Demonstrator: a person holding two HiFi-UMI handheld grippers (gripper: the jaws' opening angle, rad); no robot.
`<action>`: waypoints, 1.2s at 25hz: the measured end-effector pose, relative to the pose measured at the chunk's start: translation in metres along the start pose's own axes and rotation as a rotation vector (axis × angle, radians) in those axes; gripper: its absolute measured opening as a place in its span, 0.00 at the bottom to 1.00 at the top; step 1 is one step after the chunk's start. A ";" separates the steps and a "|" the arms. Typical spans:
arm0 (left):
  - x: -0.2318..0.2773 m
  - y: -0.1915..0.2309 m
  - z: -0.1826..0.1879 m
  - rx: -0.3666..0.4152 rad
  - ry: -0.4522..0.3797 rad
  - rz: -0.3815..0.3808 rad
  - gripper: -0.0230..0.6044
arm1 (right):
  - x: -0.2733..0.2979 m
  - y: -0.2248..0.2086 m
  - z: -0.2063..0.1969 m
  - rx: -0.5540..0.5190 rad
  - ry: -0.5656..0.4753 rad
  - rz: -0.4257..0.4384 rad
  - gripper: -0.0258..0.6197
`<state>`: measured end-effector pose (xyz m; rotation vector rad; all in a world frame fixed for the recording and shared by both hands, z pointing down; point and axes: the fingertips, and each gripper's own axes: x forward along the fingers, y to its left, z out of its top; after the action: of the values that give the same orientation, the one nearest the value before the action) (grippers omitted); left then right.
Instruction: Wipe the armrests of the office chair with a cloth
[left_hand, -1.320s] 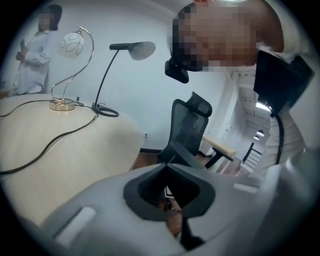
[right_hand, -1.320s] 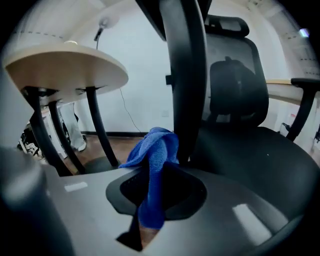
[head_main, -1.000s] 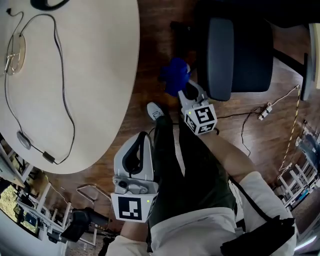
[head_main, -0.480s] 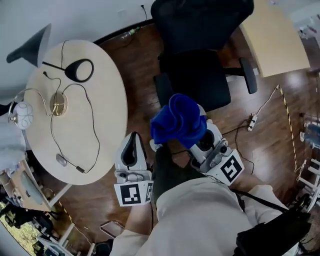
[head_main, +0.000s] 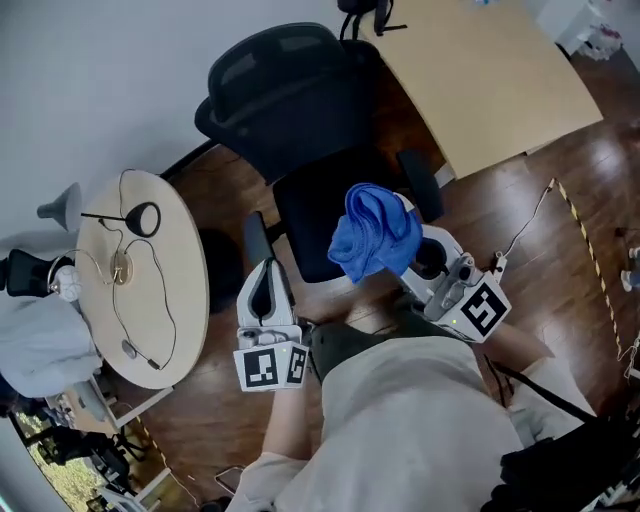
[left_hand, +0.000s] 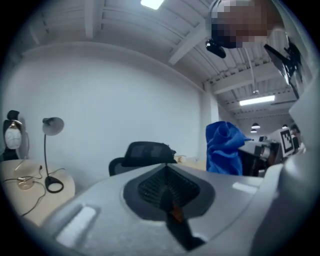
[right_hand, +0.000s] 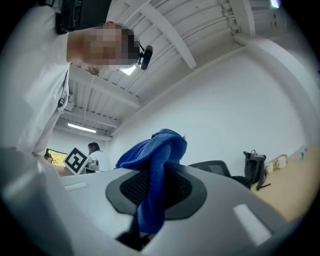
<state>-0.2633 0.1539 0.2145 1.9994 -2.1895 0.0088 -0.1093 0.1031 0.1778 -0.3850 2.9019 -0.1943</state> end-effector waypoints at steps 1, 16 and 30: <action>0.014 -0.026 0.002 0.007 0.003 -0.020 0.04 | -0.023 -0.020 0.006 -0.028 0.002 -0.021 0.14; 0.141 -0.192 -0.100 0.033 0.151 -0.207 0.04 | -0.233 -0.235 -0.079 -0.088 0.184 -0.457 0.14; 0.180 -0.202 -0.305 0.076 0.400 -0.248 0.04 | -0.223 -0.355 -0.455 0.001 0.462 -0.492 0.14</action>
<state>-0.0402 -0.0060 0.5157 2.0776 -1.7127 0.4253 0.0867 -0.1298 0.7168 -1.1960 3.1831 -0.4060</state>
